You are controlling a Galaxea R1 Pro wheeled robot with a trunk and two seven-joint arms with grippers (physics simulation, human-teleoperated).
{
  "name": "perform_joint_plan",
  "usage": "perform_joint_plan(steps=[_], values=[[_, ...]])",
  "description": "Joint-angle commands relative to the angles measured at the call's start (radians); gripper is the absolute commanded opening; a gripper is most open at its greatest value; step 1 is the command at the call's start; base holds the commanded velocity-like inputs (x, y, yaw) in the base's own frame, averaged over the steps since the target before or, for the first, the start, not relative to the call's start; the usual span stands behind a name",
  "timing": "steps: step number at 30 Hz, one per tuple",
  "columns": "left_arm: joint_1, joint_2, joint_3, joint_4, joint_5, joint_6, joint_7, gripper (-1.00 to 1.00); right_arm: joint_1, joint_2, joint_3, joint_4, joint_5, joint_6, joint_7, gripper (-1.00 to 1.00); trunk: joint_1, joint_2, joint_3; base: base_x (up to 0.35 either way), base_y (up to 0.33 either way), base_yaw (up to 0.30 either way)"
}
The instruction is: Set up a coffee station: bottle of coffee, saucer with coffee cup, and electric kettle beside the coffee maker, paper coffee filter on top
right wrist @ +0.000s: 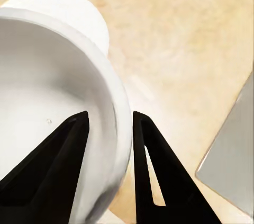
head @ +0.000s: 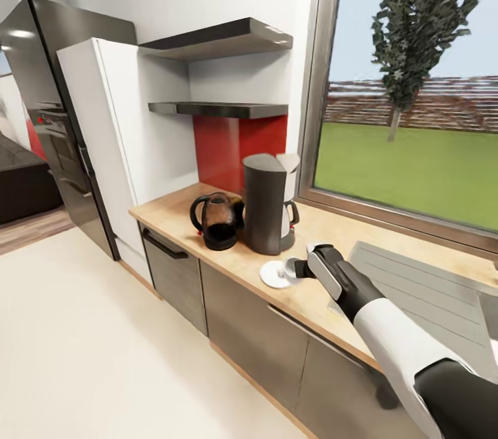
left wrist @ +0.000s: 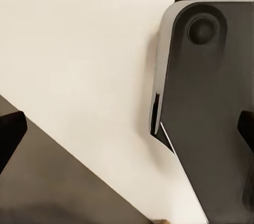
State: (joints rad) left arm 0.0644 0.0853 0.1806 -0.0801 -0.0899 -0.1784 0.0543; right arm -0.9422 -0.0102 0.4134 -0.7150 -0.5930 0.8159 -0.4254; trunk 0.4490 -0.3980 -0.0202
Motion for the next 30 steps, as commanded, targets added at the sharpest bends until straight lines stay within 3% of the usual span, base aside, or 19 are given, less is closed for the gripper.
perform_joint_plan(steps=[1,30], values=[[0.0,0.0,0.006,-0.001,-0.01,-0.002,0.002,1.0,-0.001,-0.001,0.005,0.0,-0.011,0.002,-0.01,-1.0,0.001,-0.002,-0.002,0.246,0.117,-0.001],[0.0,-0.001,0.007,0.0,-0.01,-0.003,0.002,1.0,-0.001,-0.001,0.004,0.006,-0.008,0.002,-0.01,-1.0,0.001,-0.002,-0.002,0.089,0.064,0.0]])
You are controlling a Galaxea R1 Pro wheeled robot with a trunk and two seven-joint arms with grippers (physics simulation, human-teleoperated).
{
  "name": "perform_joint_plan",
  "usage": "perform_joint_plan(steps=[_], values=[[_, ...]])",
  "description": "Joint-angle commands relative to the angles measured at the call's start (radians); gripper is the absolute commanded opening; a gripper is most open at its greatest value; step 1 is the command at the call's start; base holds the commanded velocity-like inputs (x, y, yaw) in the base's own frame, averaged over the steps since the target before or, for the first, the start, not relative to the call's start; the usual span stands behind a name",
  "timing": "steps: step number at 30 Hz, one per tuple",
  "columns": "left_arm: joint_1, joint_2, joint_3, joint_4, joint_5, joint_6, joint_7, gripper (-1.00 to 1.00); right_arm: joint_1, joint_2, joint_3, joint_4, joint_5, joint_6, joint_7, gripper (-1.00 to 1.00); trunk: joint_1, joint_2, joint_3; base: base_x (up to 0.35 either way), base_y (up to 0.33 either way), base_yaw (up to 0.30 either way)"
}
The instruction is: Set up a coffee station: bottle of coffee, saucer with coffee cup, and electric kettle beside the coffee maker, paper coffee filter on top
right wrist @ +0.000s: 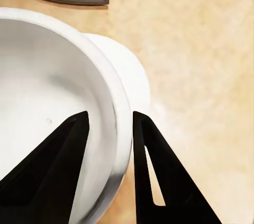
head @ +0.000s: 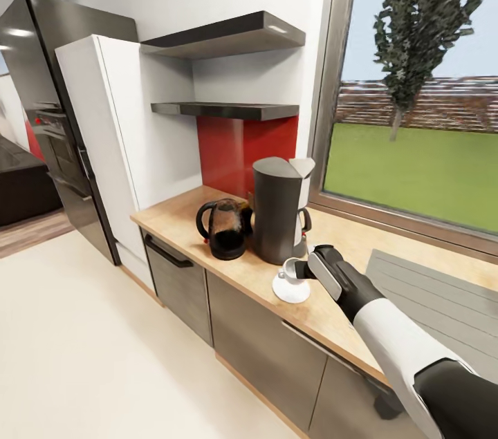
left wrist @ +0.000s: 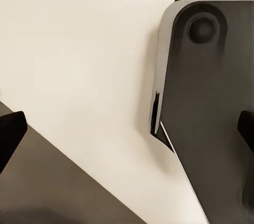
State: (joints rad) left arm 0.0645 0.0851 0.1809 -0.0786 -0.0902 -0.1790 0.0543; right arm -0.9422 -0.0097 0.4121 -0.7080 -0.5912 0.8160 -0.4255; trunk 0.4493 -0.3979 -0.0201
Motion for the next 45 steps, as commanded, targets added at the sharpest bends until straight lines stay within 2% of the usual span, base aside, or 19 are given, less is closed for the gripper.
perform_joint_plan(steps=[1,19,29,41,45], values=[[0.001,0.0,0.006,-0.001,-0.01,-0.002,0.002,1.0,-0.001,-0.001,0.005,0.002,-0.01,0.002,-0.01,-1.0,0.001,-0.002,-0.002,0.013,0.008,0.0],[0.001,0.0,0.006,-0.001,-0.008,-0.002,0.002,1.0,-0.001,0.0,0.005,0.114,-0.013,0.002,-0.008,-1.0,0.001,-0.002,-0.002,0.002,0.001,0.0],[0.001,-0.001,0.006,-0.001,-0.008,-0.003,0.002,1.0,-0.001,0.0,0.005,0.123,-0.013,0.002,-0.007,-1.0,0.001,-0.002,-0.002,0.139,0.082,0.0],[0.001,-0.001,0.005,-0.001,-0.01,-0.005,0.002,1.0,-0.001,-0.001,0.005,0.125,-0.011,0.002,-0.007,-1.0,0.001,-0.002,-0.002,0.018,0.009,0.0],[0.001,-0.001,0.005,-0.001,-0.01,-0.004,0.002,1.0,-0.001,-0.001,0.005,0.162,-0.012,0.001,-0.007,-1.0,0.001,-0.002,-0.002,0.136,0.0,0.0]])
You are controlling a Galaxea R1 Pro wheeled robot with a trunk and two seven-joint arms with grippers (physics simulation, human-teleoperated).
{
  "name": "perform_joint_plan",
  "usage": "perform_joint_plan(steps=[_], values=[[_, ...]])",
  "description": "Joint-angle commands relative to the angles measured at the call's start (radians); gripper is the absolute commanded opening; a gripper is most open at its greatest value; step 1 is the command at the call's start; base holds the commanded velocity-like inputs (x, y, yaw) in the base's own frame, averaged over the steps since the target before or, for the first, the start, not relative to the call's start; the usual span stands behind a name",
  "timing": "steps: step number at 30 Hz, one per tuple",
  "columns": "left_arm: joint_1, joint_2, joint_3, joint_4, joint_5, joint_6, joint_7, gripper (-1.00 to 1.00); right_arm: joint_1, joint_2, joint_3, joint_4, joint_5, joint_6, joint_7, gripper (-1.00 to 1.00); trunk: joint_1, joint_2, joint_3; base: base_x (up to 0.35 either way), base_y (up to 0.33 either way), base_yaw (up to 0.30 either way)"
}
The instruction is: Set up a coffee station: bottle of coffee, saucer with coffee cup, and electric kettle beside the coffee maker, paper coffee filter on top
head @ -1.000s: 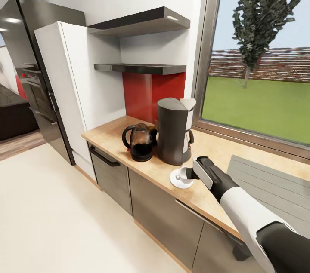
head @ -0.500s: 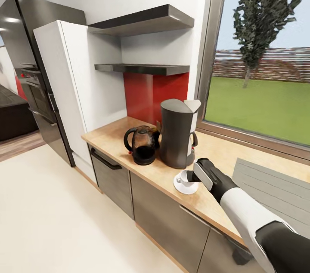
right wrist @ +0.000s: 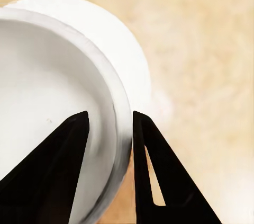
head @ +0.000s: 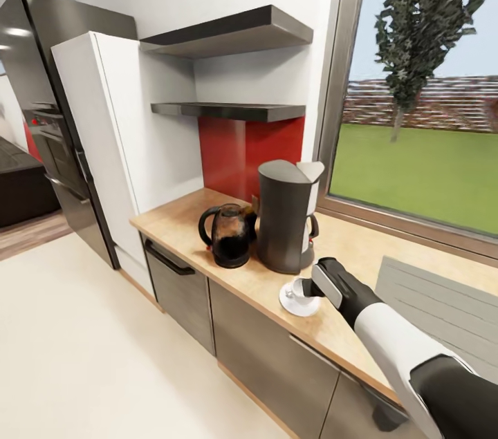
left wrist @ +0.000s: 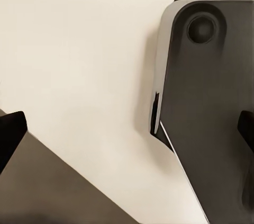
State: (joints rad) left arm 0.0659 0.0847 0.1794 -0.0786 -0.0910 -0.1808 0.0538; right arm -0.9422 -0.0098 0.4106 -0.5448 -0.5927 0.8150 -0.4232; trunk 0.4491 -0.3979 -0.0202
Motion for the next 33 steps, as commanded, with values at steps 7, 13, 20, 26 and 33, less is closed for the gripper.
perform_joint_plan(steps=[7,13,20,26,33], values=[[0.0,0.0,0.006,-0.001,-0.01,-0.003,0.003,1.0,-0.001,-0.001,0.007,0.032,-0.012,0.0,-0.009,-1.0,0.001,-0.002,-0.002,0.053,0.0,0.0],[0.0,0.0,0.006,-0.001,-0.009,-0.003,0.003,1.0,-0.001,-0.001,0.007,0.035,-0.012,0.0,-0.009,-1.0,0.001,-0.002,-0.002,0.003,0.0,0.0],[0.0,0.0,0.008,-0.001,-0.009,-0.002,0.003,1.0,-0.001,-0.001,0.007,0.035,-0.012,0.0,-0.009,-1.0,0.001,-0.002,-0.002,0.074,0.021,0.0],[0.0,0.0,0.008,-0.001,-0.009,-0.002,0.003,1.0,-0.001,-0.001,0.007,0.035,-0.012,0.0,-0.009,-1.0,0.001,-0.002,-0.002,0.012,0.003,0.0],[-0.001,0.0,0.008,-0.001,-0.009,-0.002,0.003,1.0,-0.001,-0.001,0.007,0.035,-0.012,0.0,-0.009,-1.0,0.001,-0.002,-0.002,0.001,0.0,0.0]])
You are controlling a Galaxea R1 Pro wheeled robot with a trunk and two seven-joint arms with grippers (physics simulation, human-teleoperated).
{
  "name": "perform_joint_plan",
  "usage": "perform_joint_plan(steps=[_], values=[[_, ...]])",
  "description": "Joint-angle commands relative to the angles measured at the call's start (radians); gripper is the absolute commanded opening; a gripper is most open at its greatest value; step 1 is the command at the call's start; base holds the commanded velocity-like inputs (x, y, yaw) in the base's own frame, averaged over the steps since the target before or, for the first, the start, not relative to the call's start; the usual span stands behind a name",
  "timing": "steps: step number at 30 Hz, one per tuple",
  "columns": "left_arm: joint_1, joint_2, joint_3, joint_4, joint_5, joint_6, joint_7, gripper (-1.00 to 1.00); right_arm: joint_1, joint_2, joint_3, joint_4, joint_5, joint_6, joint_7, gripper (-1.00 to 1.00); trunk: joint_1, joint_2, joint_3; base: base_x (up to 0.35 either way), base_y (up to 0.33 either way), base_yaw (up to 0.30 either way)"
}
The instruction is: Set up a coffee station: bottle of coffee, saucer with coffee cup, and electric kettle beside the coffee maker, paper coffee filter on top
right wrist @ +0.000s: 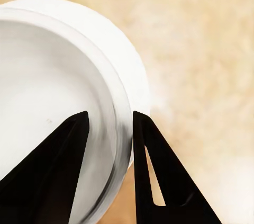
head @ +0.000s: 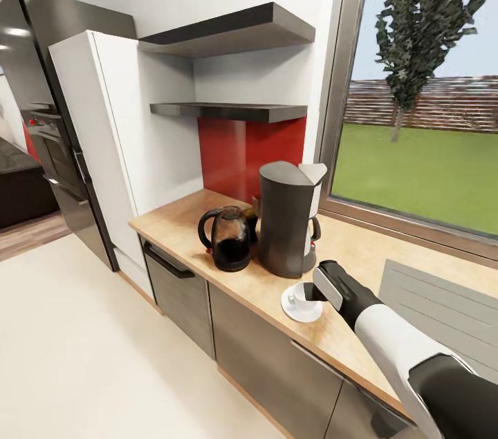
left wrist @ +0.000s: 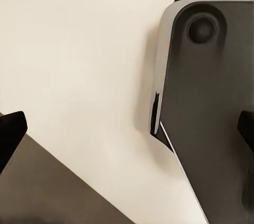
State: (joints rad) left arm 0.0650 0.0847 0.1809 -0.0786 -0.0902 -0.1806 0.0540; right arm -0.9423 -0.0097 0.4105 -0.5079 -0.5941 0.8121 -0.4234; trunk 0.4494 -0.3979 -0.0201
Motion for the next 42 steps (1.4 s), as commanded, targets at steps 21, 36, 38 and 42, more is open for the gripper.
perform_joint_plan(steps=[21,36,38,42], values=[[0.0,0.0,0.006,-0.001,-0.01,-0.002,0.003,1.0,-0.001,-0.001,0.007,0.0,-0.01,0.002,-0.008,1.0,0.001,-0.002,-0.002,0.0,0.0,0.0],[0.001,0.001,0.007,-0.001,-0.004,-0.005,0.002,1.0,-0.001,-0.002,-0.003,-0.185,-0.008,0.006,-0.012,1.0,0.001,-0.002,-0.002,0.0,0.0,0.0],[0.001,0.002,0.006,-0.001,-0.005,-0.005,0.002,1.0,-0.001,-0.002,-0.003,-0.206,-0.008,0.007,-0.013,1.0,0.001,-0.002,-0.002,0.0,0.0,0.0],[0.001,0.003,0.006,-0.001,-0.005,-0.004,0.002,1.0,-0.001,-0.002,-0.004,-0.224,-0.008,0.008,-0.013,1.0,0.001,-0.002,-0.002,0.0,0.0,0.0]])
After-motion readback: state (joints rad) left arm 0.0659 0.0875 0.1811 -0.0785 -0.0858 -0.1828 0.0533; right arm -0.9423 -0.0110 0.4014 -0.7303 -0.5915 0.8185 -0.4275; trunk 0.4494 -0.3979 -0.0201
